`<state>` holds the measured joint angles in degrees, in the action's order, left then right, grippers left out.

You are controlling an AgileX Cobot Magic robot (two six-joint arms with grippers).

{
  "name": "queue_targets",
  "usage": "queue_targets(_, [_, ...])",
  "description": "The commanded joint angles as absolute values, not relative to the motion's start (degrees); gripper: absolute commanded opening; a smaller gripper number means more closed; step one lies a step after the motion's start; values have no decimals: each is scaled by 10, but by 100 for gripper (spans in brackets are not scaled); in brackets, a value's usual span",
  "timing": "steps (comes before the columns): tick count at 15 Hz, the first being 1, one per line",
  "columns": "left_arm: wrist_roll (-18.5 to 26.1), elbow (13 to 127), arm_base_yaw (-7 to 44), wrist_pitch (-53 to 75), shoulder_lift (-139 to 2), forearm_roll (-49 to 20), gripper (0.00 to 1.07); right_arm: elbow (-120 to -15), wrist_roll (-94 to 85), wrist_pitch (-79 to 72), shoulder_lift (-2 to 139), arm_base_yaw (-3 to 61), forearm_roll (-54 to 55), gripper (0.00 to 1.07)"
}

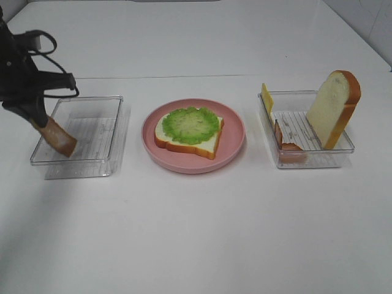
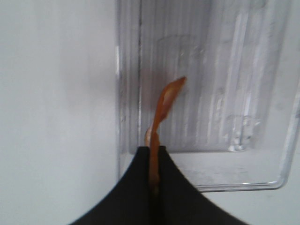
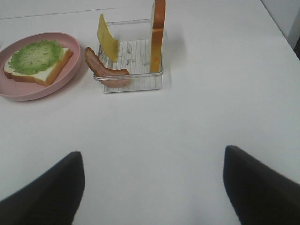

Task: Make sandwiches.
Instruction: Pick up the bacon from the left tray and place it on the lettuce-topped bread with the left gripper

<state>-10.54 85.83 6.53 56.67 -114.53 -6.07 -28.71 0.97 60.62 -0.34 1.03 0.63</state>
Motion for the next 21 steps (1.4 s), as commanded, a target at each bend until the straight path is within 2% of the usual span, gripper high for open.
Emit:
queue_targets(1, [-60, 900, 64, 563, -1129, -137, 0, -285, 15, 604, -11, 9, 6, 76])
queue_targets(2, [-35, 914, 64, 559, -1129, -179, 0, -285, 15, 604, -11, 9, 6, 76])
queue_targets(6, [89, 925, 78, 488, -1136, -421, 0, -285, 15, 604, -11, 9, 6, 76])
queue_targets(7, [102, 925, 83, 481, -1139, -445, 0, -285, 15, 604, -11, 9, 6, 76])
queue_targets(8, [117, 925, 109, 454, -1153, -515, 0, -285, 15, 604, -11, 9, 6, 76])
queue_targets(11, [148, 940, 159, 424, -1188, -565, 0, -285, 15, 604, -11, 9, 6, 76])
queue_targets(16, [152, 1007, 222, 412, -1271, -602, 0, -285, 15, 604, -11, 9, 6, 76])
queue_targets(21, [152, 1018, 234, 397, -1316, -602, 0, -285, 15, 604, -11, 9, 6, 76])
